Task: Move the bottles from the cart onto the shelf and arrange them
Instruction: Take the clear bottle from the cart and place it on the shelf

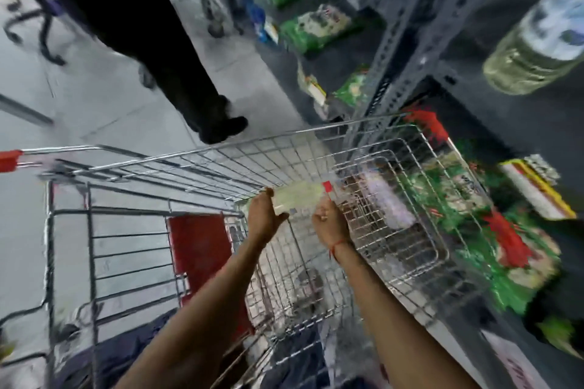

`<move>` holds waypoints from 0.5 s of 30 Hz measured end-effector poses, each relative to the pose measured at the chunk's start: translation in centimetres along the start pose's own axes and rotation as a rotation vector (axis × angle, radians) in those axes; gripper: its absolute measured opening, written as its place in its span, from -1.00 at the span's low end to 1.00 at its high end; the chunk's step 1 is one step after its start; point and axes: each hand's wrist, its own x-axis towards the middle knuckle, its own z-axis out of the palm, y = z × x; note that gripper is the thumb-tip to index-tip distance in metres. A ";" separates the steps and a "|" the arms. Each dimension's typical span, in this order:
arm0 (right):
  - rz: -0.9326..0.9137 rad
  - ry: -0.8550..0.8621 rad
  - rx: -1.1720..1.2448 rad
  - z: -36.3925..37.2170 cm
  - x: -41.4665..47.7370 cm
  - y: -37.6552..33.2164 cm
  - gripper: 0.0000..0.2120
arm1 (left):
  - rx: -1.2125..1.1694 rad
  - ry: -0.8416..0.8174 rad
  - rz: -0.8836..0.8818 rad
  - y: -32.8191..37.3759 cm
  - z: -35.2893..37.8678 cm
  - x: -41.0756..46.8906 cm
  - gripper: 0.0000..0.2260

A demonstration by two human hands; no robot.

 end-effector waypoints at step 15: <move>0.224 -0.207 0.002 1.2 3.9 5.2 -0.86 | 0.549 -0.047 0.088 -7.8 7.3 7.3 -0.12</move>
